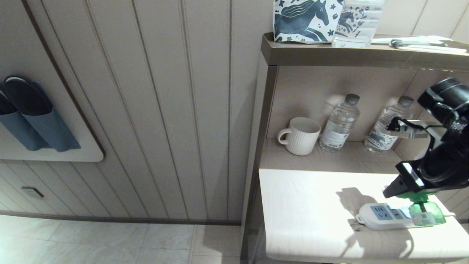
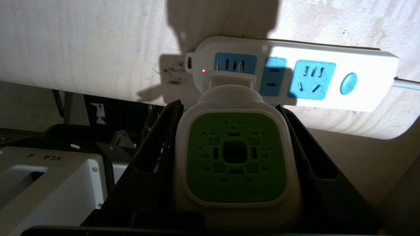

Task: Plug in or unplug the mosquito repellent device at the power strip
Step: Insert the plug into the socket

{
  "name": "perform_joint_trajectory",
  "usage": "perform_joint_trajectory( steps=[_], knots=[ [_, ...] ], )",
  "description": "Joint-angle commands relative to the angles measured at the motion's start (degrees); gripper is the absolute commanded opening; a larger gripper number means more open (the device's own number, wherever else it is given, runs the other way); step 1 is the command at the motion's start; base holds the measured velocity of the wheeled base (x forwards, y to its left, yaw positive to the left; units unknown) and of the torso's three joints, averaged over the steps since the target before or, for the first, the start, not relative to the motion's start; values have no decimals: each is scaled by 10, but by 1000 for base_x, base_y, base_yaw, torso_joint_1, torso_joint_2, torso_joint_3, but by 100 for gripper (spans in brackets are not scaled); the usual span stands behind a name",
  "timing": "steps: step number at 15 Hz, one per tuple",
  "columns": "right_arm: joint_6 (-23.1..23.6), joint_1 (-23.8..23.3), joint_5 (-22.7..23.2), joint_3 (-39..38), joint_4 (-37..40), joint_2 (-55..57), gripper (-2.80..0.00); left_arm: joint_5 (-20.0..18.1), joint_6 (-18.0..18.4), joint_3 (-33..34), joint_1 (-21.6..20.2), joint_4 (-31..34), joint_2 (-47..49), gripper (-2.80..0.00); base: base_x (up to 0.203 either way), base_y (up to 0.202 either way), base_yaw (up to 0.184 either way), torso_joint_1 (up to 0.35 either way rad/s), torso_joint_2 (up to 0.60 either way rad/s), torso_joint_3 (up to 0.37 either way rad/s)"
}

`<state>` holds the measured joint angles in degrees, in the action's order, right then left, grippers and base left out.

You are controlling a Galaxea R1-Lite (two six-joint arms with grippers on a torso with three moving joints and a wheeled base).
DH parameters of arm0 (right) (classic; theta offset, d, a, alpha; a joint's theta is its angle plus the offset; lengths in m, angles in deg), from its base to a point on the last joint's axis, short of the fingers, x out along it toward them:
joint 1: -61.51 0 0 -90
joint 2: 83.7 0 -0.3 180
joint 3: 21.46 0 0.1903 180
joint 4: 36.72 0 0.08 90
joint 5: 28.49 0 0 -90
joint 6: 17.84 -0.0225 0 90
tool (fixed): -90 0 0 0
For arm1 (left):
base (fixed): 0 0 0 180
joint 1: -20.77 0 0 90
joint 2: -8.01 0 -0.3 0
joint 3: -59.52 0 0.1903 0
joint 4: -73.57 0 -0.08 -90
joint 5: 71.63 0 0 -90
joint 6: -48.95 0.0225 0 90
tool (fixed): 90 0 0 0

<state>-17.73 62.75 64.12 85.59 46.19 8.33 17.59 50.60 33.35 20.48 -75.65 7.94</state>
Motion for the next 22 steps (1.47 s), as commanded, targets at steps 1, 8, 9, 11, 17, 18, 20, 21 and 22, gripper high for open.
perform_joint_trajectory(
  steps=[1, 8, 9, 11, 17, 18, 20, 21, 22],
  knots=[
    [-8, 14, -1, 0, 3, 23, -280, 0, 0, 0, 0, 1, 1, -280, 0, 0, 0, 0, 0, 0],
    [-19, 23, -79, 22, 6, 51, -280, 0, 0, 0, 0, 1, 1, -280, 0, 0, 0, 0, 0, 0],
    [-21, 32, -94, 23, 11, 52, -280, 0, 0, 0, -1, 1, 1, -280, 0, 0, 0, 0, 0, 0],
    [-23, 40, -94, 39, 37, 55, -280, 0, 0, 0, -1, 1, 1, -280, 0, 0, 0, 0, 0, 0],
    [-28, 48, -41, 122, 165, 86, -280, 0, 0, 0, 0, 1, 1, -280, 0, 0, 0, 0, 0, 0],
    [-30, 48, -41, 122, 165, 94, -280, 0, 0, 0, 0, 1, 1, -280, 0, 0, 0, 0, 0, 0],
    [-33, 49, -41, 114, 164, 108, -280, 0, 0, 0, -1, 1, 1, -280, 0, 0, 0, 0, 0, 0],
    [-33, 49, -41, 114, 163, 116, -280, 0, 0, 0, -1, 1, 1, -280, 0, 0, 0, 0, 0, 0],
    [-33, 48, -40, 114, 163, 121, -280, 0, 0, 0, -1, 1, 1, -280, 0, 0, 0, 0, 0, 0]
  ],
)
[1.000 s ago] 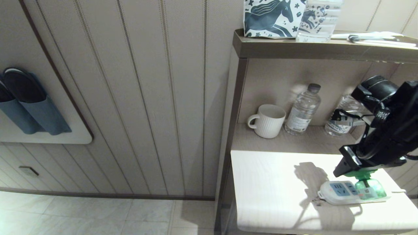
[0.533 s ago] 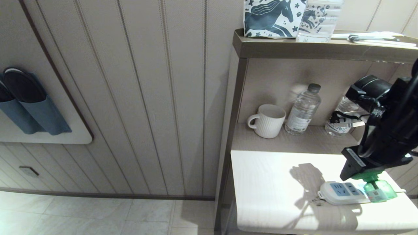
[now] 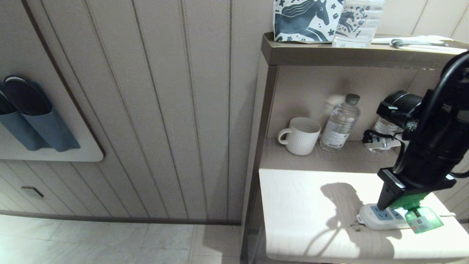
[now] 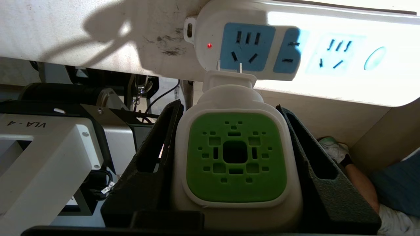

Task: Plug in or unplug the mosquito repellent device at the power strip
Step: Insert the plug into the socket

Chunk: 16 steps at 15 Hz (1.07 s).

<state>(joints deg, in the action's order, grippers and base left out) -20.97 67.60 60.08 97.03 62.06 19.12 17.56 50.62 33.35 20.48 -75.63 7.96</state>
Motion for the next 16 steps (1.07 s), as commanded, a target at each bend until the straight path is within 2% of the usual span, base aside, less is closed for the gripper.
perform_joint_trajectory(
  steps=[1, 7, 16],
  knots=[
    [0, 0, -1, 0, 3, 17, -280, 0, 0, 0, 0, 0, 0, -280, 0, 0, 0, 0, 0, 0],
    [17, -4, -8, 2, 7, 21, -280, 0, 0, 0, -1, 0, 0, -280, 0, 0, 0, 0, 0, 0],
    [17, -14, -22, 0, 5, 32, -280, 0, 0, 0, -1, 0, 0, -280, 0, 0, 0, 0, 0, 0]
  ],
)
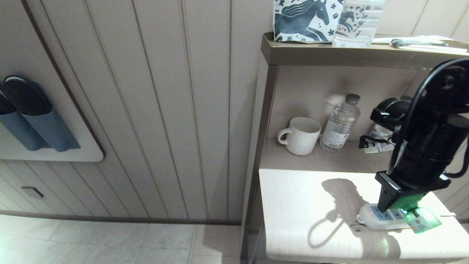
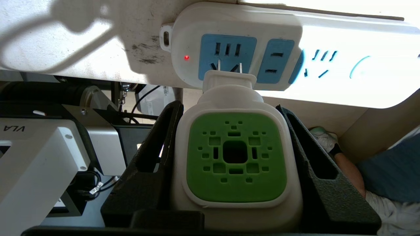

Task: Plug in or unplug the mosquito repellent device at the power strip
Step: Insert the plug into the socket

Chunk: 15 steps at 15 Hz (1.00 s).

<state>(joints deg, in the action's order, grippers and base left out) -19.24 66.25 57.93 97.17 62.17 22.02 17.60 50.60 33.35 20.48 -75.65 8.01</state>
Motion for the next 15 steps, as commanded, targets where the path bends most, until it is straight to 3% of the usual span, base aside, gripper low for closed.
perform_joint_trajectory(
  steps=[1, 15],
  knots=[
    [-1, -3, 0, -4, 4, 4, -280, 0, 0, 0, 0, 1, 0, -280, 0, 0, 0, 0, 0, 0],
    [-1, -3, 2, -4, -2, 18, -280, 0, 0, 0, 0, 1, 0, -280, 0, 0, 0, 0, 0, 0]
  ],
)
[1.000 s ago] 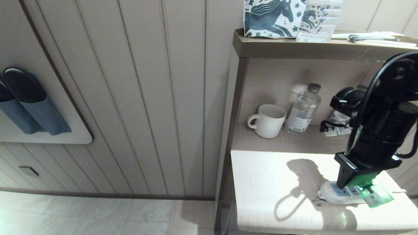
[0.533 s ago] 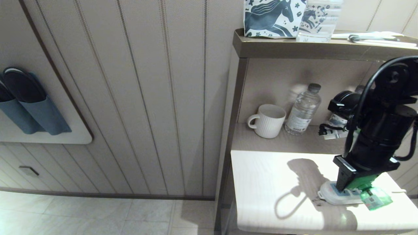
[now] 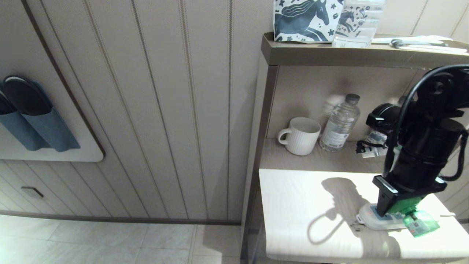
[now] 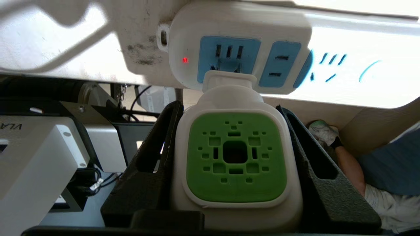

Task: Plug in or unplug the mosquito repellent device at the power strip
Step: Insert the plug into the socket

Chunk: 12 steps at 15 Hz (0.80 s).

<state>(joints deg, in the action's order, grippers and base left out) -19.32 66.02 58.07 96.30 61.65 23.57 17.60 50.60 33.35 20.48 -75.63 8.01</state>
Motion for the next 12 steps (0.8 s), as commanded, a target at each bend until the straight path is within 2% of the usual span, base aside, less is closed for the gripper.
perform_joint_trajectory(
  steps=[1, 12],
  knots=[
    [0, 0, 0, 11, 4, 4, -280, 0, 0, 1, 0, 0, 0, -280, 0, 0, 0, 0, 0, 0],
    [-1, 1, 1, 18, 3, 21, -280, 0, 0, 0, 0, 0, 0, -280, 0, 0, 0, 0, 0, 0]
  ],
)
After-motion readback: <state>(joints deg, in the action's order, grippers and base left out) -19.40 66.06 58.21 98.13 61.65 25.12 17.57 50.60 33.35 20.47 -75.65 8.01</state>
